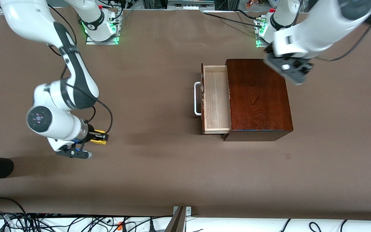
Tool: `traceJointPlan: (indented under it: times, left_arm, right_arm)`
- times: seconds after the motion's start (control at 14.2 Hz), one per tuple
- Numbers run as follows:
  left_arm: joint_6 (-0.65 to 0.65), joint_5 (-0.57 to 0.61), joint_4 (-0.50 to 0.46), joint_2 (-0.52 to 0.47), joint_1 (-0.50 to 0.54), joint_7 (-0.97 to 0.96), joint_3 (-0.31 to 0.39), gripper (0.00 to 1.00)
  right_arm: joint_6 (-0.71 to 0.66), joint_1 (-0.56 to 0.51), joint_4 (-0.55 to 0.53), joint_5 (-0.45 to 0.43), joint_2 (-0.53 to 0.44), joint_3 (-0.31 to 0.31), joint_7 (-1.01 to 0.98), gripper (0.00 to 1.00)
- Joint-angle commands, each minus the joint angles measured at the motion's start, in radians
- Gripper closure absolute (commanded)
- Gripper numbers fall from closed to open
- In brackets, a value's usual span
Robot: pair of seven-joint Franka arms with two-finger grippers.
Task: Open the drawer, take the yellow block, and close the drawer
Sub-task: 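Carry the block away with the right gripper while the left gripper reaches the handle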
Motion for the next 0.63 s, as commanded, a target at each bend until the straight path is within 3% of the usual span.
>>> traceJointPlan:
  times: [0.0, 0.21, 0.56]
  left_arm:
    - [0.006, -0.007, 0.086, 0.174, -0.048, 0.022, -0.065, 0.0]
    - [0.141, -0.004, 0.156, 0.318, -0.144, 0.04, -0.067, 0.0]
    - [0.478, 0.018, 0.158, 0.432, -0.217, 0.384, -0.069, 0.0]
  right_arm:
    - [0.068, 0.005, -0.001, 0.017, 0.052, 0.015, -0.042, 0.85]
    - [0.18, 0.04, 0.002, 0.013, 0.115, 0.015, -0.04, 0.85]
    - [0.269, 0.098, 0.009, 0.01, 0.176, 0.014, 0.01, 0.86]
